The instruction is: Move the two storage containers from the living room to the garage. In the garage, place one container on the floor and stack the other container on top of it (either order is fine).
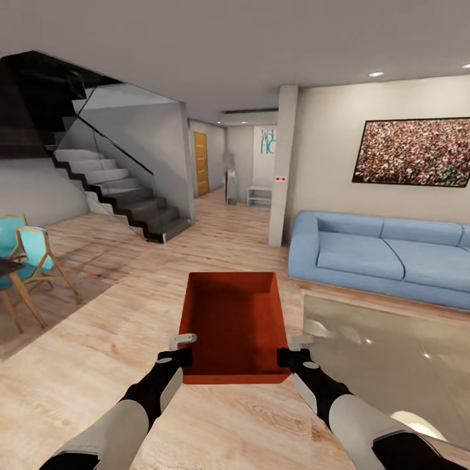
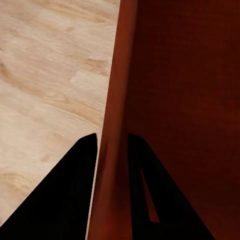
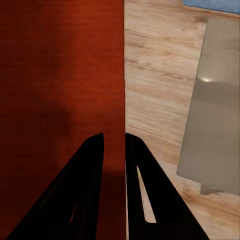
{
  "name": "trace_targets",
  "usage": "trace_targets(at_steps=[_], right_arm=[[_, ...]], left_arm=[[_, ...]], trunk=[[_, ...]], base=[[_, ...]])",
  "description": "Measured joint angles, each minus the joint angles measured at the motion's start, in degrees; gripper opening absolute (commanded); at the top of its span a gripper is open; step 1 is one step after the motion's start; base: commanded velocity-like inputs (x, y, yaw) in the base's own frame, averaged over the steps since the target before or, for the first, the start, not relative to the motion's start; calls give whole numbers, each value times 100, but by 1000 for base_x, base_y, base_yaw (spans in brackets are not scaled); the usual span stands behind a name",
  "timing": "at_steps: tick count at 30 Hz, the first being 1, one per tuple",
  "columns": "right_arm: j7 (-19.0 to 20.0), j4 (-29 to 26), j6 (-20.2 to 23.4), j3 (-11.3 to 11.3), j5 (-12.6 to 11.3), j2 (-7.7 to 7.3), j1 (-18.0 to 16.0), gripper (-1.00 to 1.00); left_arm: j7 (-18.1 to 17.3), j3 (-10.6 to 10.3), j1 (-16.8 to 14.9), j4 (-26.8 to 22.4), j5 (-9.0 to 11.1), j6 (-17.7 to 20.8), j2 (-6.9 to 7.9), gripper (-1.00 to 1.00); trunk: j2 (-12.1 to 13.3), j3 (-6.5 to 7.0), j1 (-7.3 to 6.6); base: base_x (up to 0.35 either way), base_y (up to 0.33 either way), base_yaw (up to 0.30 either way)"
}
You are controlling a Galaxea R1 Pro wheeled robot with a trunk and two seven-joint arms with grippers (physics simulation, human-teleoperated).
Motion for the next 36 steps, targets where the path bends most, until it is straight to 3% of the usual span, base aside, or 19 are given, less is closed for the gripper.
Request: trace_targets(at_steps=[18,27,36], right_arm=[[0,-1,0,-1,1,0,-1,-100],[2,-2,16,0,3,0,0,-100],[1,-3,17,0,4,-1,0,-100]], left_arm=[[0,0,-1,-1,0,0,0,-100],[0,1,-1,1,-1,13,1,-100],[-2,7,-1,7,-5,7,0,-100]], trunk=[[-2,16,0],[-1,21,0],[-2,21,-3]], base=[[0,0,272],[6,0,26],[274,0,0]])
